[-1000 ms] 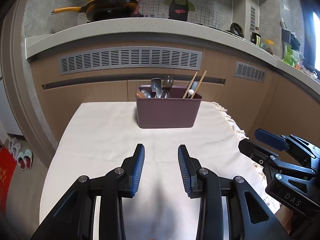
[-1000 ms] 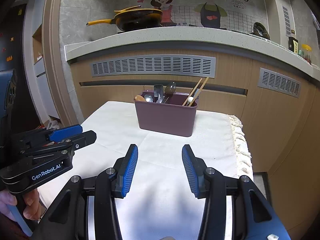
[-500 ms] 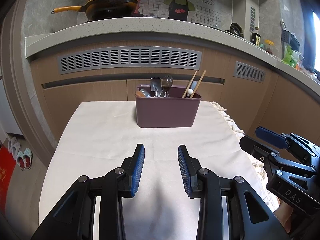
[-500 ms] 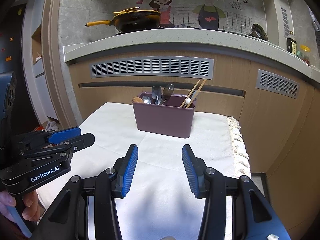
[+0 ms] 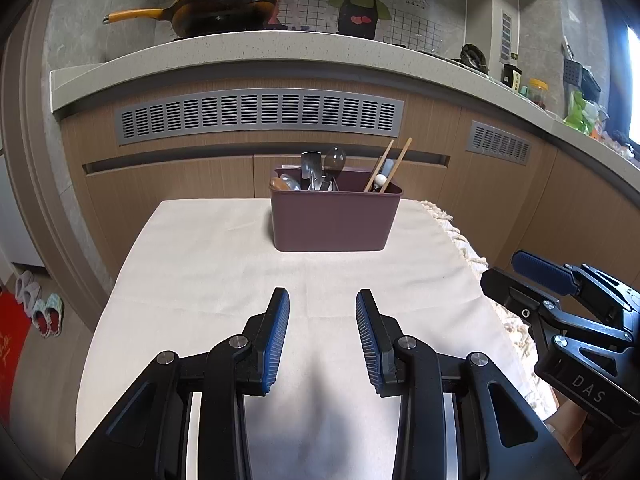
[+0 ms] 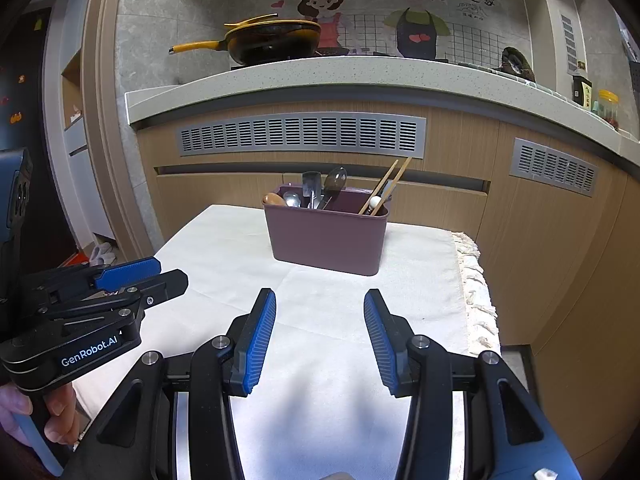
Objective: Organize utensils
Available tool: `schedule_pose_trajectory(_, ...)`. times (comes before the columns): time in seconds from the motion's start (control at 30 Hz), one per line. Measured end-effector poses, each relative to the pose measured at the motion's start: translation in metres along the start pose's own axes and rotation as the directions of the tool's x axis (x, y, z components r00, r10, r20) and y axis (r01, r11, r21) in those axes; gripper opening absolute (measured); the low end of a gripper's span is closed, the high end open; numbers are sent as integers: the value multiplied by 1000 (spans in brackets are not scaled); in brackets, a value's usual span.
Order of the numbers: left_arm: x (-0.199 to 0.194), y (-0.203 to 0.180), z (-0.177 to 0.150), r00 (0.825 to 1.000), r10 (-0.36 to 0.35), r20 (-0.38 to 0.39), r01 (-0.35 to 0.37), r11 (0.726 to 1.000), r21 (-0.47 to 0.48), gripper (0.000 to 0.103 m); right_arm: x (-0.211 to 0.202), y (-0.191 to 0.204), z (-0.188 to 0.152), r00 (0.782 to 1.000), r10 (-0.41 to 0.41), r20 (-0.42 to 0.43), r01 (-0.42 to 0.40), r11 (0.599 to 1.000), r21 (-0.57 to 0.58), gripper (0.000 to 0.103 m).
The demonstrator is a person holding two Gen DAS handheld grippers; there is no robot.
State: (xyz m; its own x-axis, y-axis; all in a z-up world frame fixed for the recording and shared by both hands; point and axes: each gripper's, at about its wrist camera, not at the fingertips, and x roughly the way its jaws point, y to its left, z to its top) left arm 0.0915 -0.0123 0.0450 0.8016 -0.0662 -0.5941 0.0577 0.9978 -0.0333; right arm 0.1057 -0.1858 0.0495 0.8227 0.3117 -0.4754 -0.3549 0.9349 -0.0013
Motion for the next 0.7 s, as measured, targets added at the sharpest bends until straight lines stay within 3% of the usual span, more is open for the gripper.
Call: schedule_pose_trajectory(0.7, -5, -4, -5, 1000, 4, -6, -5, 1000, -12, 36, -4, 0, 0, 1000, -12, 7, 12, 1000, 6, 44)
